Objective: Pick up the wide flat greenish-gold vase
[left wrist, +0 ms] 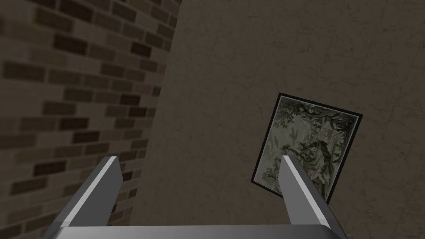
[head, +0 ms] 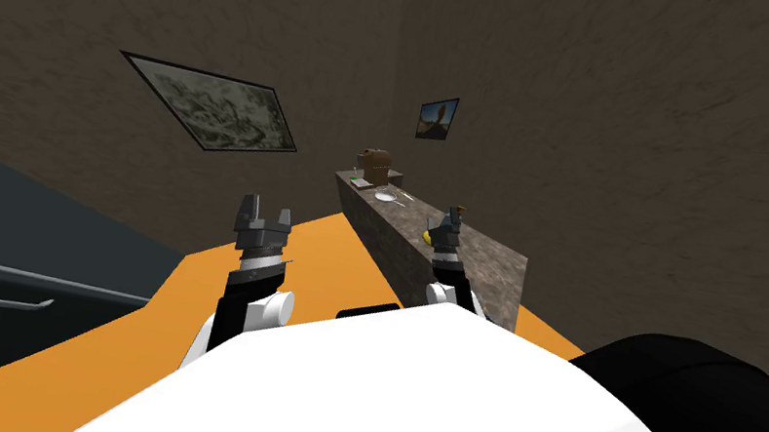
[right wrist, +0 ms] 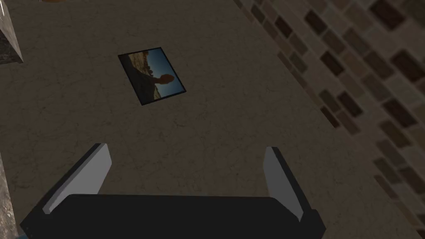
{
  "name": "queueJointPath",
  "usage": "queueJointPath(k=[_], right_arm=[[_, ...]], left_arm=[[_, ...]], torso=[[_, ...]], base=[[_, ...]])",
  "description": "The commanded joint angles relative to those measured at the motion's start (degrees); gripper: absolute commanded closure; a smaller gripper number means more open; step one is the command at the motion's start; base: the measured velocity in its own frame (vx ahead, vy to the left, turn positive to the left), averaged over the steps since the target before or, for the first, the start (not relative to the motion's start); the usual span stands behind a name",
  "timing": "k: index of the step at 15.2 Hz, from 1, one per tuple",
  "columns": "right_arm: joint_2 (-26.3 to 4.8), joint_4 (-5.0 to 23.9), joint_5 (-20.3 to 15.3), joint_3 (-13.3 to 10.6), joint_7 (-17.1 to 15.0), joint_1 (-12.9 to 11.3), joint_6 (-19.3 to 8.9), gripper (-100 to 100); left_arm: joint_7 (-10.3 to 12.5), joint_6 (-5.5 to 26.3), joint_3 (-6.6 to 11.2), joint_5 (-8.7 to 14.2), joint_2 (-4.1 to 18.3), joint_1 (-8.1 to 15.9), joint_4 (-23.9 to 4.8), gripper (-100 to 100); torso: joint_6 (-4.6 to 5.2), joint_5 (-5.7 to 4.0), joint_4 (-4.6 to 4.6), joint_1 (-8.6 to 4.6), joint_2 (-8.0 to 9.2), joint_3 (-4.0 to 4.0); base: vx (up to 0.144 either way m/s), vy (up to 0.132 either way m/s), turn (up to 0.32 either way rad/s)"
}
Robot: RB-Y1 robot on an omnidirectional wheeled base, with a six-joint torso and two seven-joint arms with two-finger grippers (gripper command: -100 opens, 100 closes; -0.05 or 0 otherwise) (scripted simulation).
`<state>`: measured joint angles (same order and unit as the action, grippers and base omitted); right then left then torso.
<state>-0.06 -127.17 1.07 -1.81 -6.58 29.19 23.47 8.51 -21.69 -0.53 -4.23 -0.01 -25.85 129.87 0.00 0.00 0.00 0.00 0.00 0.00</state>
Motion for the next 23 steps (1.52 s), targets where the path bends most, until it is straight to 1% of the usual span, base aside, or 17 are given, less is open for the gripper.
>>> queueJointPath(k=[1,3,5,6,7,8,9,10,11,12,13,14,17,19,20,21,23], right_arm=[[-2.3,0.3,0.8,0.4,-0.7,0.1,-0.9,-100],[-3.9,0.5,1.5,0.9,-1.4,0.3,-1.7,-100],[-6.8,1.3,3.8,2.2,-3.3,0.7,-4.3,-100],[-6.8,1.3,3.8,2.2,-3.3,0.7,-4.3,-100],[-8.2,1.8,5.2,3.1,-4.6,1.0,-5.9,-100],[-8.2,1.8,5.2,3.1,-4.6,1.0,-5.9,-100],[-9.5,2.4,6.9,4.0,-6.0,1.4,-7.8,-100],[-9.5,2.4,6.9,4.0,-6.0,1.4,-7.8,-100],[-10.8,3.0,8.7,5.1,-7.6,1.7,-9.8,-100],[-10.8,3.0,8.7,5.1,-7.6,1.7,-9.8,-100],[-12.0,3.7,10.6,6.3,-9.4,2.1,-11.8,-100],[-12.0,3.7,10.6,6.3,-9.4,2.1,-12.0,-100],[-14.4,5.1,14.7,8.9,-13.2,3.0,-16.1,-100],[-14.4,5.1,15.0,8.9,-13.2,3.0,-17.0,-100],[-15.5,5.9,17.4,10.3,-15.3,3.5,-19.0,-100],[-15.5,5.9,17.4,10.3,-15.3,3.5,-19.6,-100],[-16.7,6.6,19.8,11.8,-17.5,4.0,-22.3,-100]], left_arm=[[0.0,0.0,0.0,0.0,0.0,0.0,0.0,0],[0.0,0.0,0.0,0.0,0.0,0.0,0.0,0],[0.0,0.0,0.0,0.0,0.0,0.0,0.0,0],[0.0,0.0,0.0,0.0,0.0,0.0,0.0,0],[0.0,0.0,0.0,0.0,0.0,0.0,0.0,0],[0.0,0.0,0.0,0.0,0.0,0.0,0.0,0],[0.0,0.0,0.0,0.0,0.0,0.0,0.0,0],[0.0,0.0,0.0,0.0,0.0,0.0,0.0,0],[0.0,0.0,0.0,0.0,0.0,0.0,0.0,0],[0.0,0.0,0.0,0.0,0.0,0.0,0.0,0],[0.0,0.0,0.0,0.0,0.0,0.0,0.0,0],[0.0,0.0,0.0,0.0,0.0,0.0,0.0,0],[0.0,0.0,0.0,0.0,0.0,0.0,0.0,0],[0.0,0.0,0.0,0.0,0.0,0.0,0.0,0],[0.0,0.0,0.0,0.0,0.0,0.0,0.0,0],[0.0,0.0,0.0,0.0,0.0,0.0,0.0,0],[0.0,0.0,0.0,0.0,0.0,0.0,0.0,0]], torso=[[0.0,0.0,0.0,0.0,0.0,0.0],[0.01,0.0,-0.01,-0.01,-0.06,-0.03],[0.01,0.0,-0.02,0.01,-0.11,-0.06],[0.02,0.0,-0.03,0.02,-0.15,-0.09],[0.01,0.0,-0.04,0.04,-0.19,-0.11],[0.01,0.01,-0.05,0.05,-0.21,-0.12],[0.01,0.01,-0.05,0.05,-0.21,-0.12],[0.01,0.01,-0.05,0.06,-0.23,-0.13],[0.01,0.01,-0.05,0.06,-0.22,-0.13],[0.02,0.01,-0.05,0.07,-0.24,-0.13],[0.01,0.01,-0.05,0.07,-0.24,-0.14],[0.02,0.01,-0.06,0.06,-0.24,-0.14],[0.01,0.01,-0.06,0.07,-0.27,-0.15],[0.01,0.02,-0.07,0.08,-0.3,-0.17],[0.0,0.02,-0.06,0.08,-0.25,-0.15],[0.02,0.01,-0.06,0.06,-0.25,-0.14],[0.02,0.02,-0.06,0.07,-0.26,-0.15]], base=[[0.009,0.004,-0.02],[0.027,0.008,-0.042],[0.04,0.016,-0.054],[0.053,0.021,-0.052],[0.052,0.021,-0.05],[0.048,0.018,-0.05],[0.053,0.023,-0.074],[0.051,0.024,-0.049],[0.058,0.025,-0.05],[0.055,0.024,-0.054],[0.057,0.023,-0.078],[0.055,0.02,-0.066],[0.065,0.029,-0.071],[0.058,0.026,-0.05],[0.057,0.019,-0.049],[0.055,0.024,-0.063],[0.064,0.032,-0.076]])
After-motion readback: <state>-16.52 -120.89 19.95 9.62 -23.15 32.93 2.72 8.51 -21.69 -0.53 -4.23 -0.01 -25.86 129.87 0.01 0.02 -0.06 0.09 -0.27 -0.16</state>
